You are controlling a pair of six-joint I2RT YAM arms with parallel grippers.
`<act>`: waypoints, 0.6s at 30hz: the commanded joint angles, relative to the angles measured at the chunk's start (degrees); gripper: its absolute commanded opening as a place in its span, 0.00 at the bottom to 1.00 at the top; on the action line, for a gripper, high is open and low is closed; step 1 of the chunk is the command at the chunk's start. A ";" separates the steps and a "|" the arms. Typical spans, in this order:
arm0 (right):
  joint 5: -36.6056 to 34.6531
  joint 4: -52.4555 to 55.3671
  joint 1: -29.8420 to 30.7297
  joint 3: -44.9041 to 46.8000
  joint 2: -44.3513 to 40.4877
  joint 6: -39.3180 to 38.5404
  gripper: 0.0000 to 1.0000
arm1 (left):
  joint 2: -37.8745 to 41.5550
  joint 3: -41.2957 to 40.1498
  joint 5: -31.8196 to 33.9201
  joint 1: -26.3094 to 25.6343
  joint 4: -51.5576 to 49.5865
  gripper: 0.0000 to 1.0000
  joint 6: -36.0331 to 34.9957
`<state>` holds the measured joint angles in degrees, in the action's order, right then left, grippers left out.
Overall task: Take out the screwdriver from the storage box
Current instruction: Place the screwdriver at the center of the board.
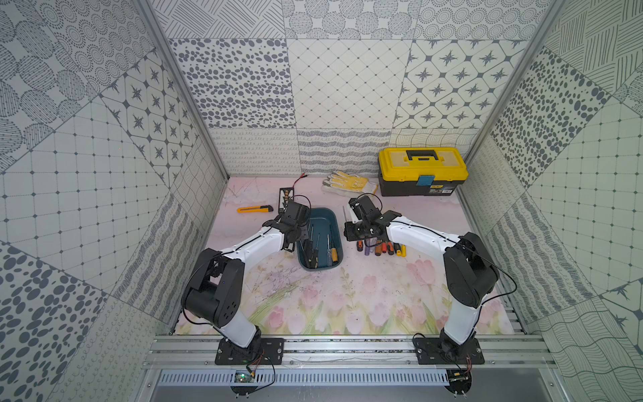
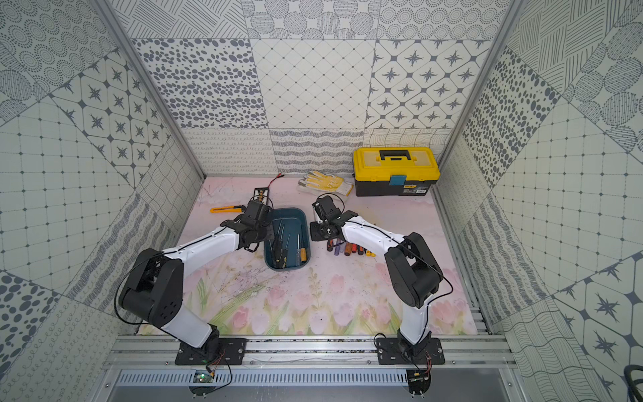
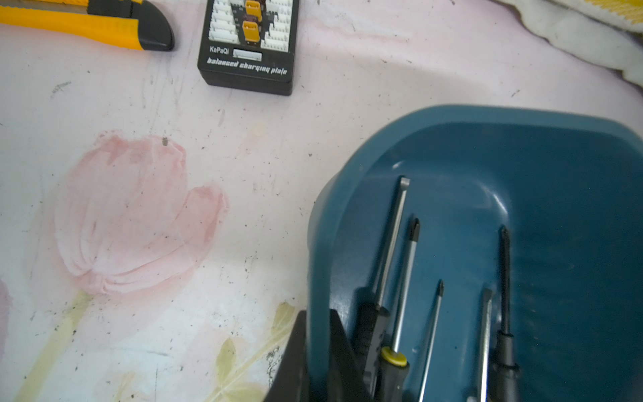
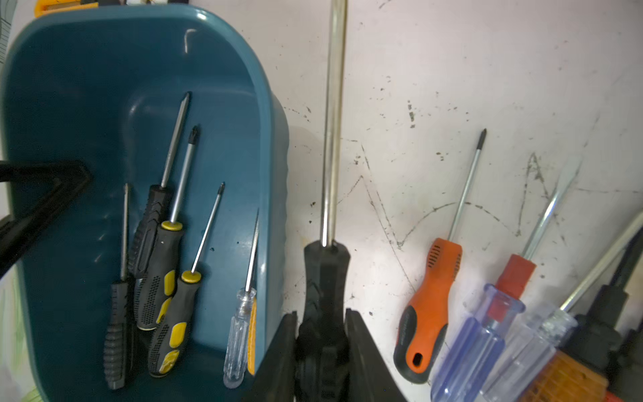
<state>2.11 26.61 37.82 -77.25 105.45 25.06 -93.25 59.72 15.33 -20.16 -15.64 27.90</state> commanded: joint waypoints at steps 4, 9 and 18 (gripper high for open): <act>-2.02 -0.46 -0.73 -0.74 2.51 0.56 0.00 | 1.21 -0.05 0.67 0.21 3.86 0.00 0.36; -2.96 1.95 -0.73 -2.82 5.55 0.37 0.00 | 1.29 0.01 0.76 0.26 3.77 0.00 0.12; -5.99 5.77 -0.71 -5.43 9.41 0.83 0.00 | 0.88 -0.09 0.93 0.22 3.84 0.00 -0.04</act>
<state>-1.89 31.48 37.26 -80.97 113.67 25.12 -93.25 59.72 15.40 -20.16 -15.64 27.88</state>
